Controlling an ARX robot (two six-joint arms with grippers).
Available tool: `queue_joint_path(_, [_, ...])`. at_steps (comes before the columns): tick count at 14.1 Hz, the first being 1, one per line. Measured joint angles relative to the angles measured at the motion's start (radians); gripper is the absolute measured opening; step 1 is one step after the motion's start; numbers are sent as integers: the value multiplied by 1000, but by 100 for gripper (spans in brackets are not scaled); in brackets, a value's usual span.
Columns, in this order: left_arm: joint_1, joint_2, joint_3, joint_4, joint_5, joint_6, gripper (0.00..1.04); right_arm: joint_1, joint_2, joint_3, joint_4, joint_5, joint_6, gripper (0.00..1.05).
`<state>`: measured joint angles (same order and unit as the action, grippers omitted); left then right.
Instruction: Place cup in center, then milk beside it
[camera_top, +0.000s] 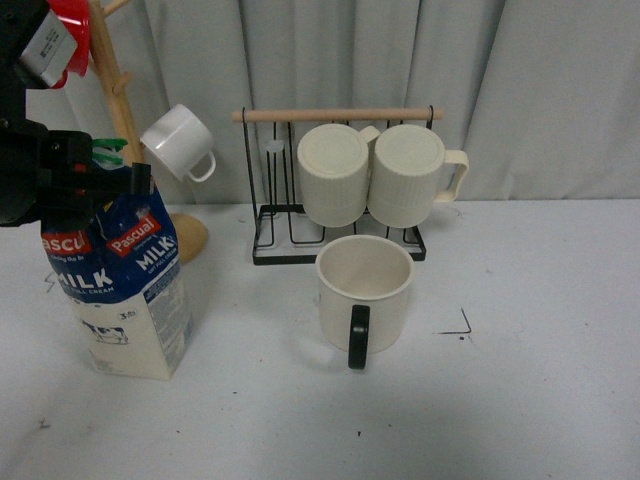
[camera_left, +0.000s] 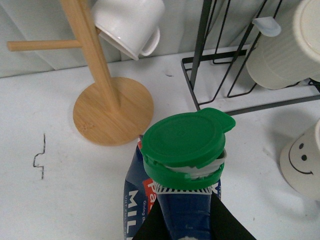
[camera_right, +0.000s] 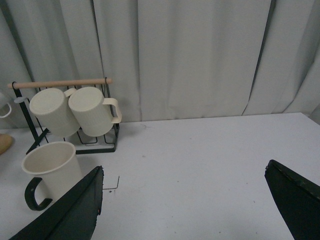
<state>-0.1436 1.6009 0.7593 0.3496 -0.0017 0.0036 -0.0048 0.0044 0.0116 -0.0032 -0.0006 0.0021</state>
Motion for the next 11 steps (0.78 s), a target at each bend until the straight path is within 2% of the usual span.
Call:
queue_joint_path(7, [-149,26,123,-25,-69,-51,4,0,0,0,0,0,0,98])
queue_joint_path(11, [-191,117,146,-2,-122,-89,4,0,0,0,0,0,0,98])
